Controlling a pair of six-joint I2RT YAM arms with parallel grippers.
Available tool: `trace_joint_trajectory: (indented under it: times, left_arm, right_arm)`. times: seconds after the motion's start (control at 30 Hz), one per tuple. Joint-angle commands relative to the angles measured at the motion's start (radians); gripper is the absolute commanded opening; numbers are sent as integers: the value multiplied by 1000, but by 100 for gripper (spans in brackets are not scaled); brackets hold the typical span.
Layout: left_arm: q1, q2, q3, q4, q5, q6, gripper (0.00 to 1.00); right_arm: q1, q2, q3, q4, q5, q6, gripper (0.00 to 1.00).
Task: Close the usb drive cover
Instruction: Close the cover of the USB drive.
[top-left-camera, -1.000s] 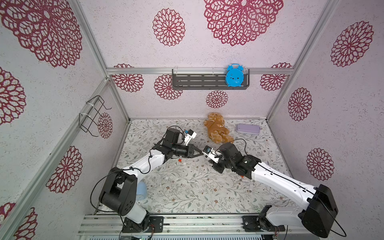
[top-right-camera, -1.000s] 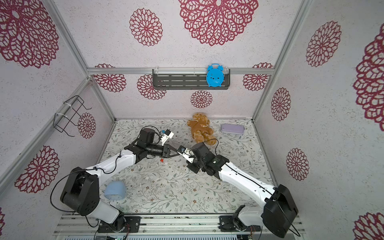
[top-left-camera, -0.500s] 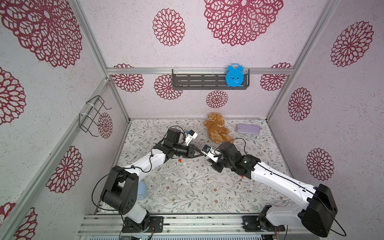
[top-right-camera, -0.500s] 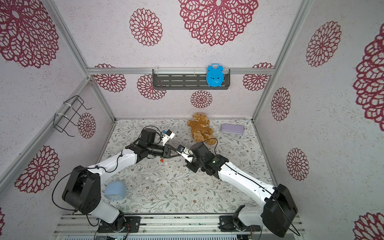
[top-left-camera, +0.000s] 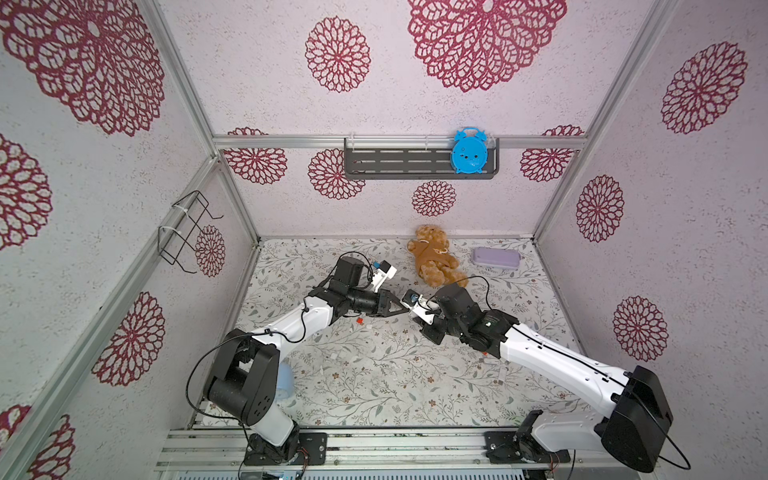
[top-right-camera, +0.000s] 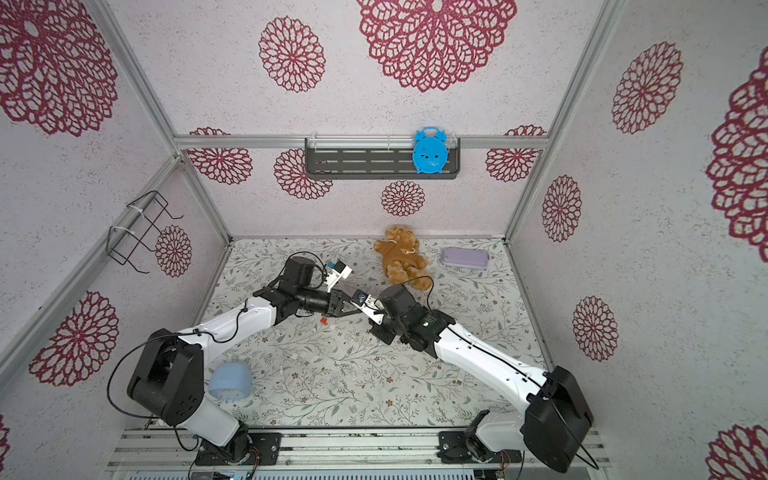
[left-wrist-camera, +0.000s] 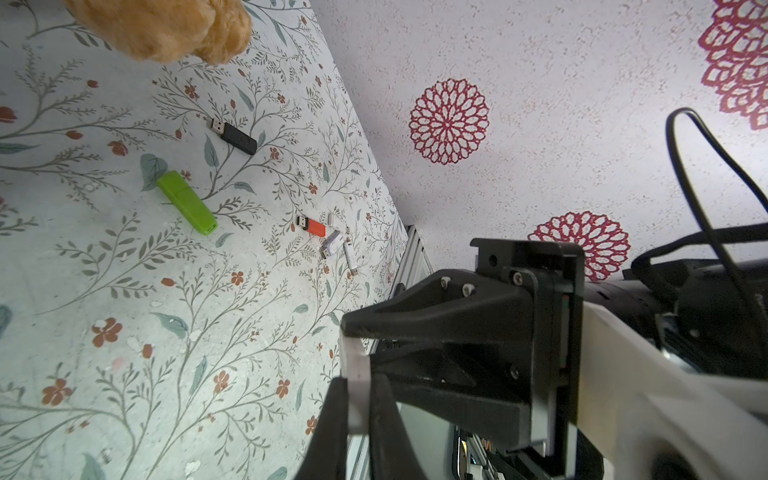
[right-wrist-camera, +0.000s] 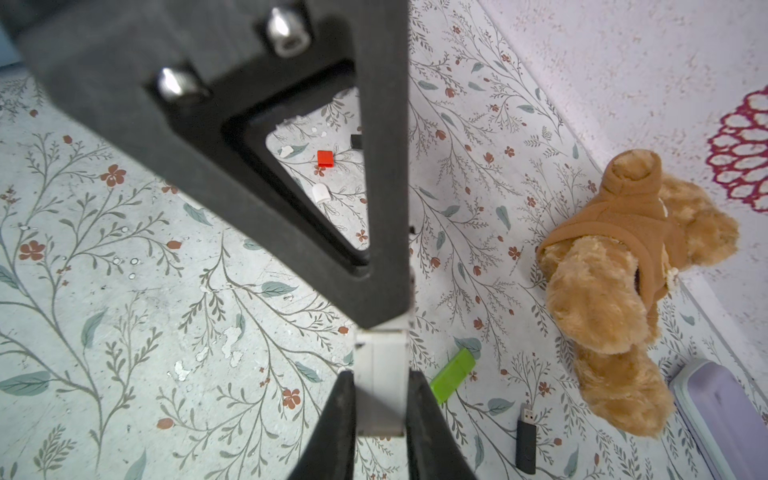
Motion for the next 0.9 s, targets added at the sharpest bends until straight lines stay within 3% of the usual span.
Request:
trace_joint_trajectory:
  times: [0.0, 0.47, 0.87]
  left_arm:
    - [-25, 23, 28, -50, 39, 38, 10]
    - [-45, 40, 17, -11, 62, 17, 11]
    - [-49, 43, 40, -92, 81, 71, 10]
  right_arm:
    - [13, -24, 48, 74, 17, -29, 22]
    - [14, -31, 84, 198, -54, 6, 21]
    - [16, 20, 182, 204, -44, -91, 19]
